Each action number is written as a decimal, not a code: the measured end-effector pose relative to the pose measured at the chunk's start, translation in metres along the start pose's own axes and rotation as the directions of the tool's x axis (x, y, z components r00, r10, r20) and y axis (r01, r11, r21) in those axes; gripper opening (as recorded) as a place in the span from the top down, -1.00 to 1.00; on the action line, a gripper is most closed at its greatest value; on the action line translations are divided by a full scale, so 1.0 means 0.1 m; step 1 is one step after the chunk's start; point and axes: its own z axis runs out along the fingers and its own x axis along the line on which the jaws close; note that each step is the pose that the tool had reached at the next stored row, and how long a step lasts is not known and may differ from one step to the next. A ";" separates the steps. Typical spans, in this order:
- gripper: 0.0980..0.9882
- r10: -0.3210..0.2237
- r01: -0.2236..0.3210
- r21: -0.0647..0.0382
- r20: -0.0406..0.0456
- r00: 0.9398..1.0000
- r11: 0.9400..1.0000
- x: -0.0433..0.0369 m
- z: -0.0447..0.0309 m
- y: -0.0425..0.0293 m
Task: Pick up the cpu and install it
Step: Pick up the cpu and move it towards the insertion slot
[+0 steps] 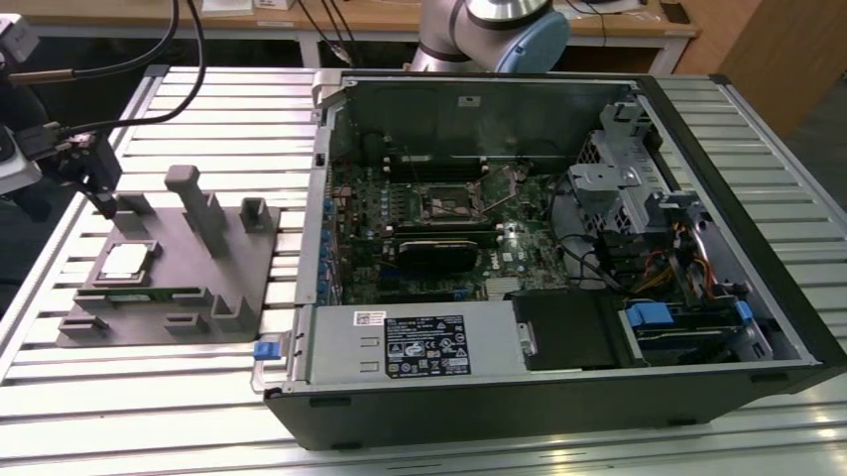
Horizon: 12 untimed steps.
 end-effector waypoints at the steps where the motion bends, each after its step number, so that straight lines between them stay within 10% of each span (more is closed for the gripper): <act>1: -0.39 0.000 0.000 0.000 0.000 1.000 1.000 0.000 0.003 0.000; 12: -0.39 0.000 0.000 0.000 0.000 1.000 1.000 0.000 0.027 -0.001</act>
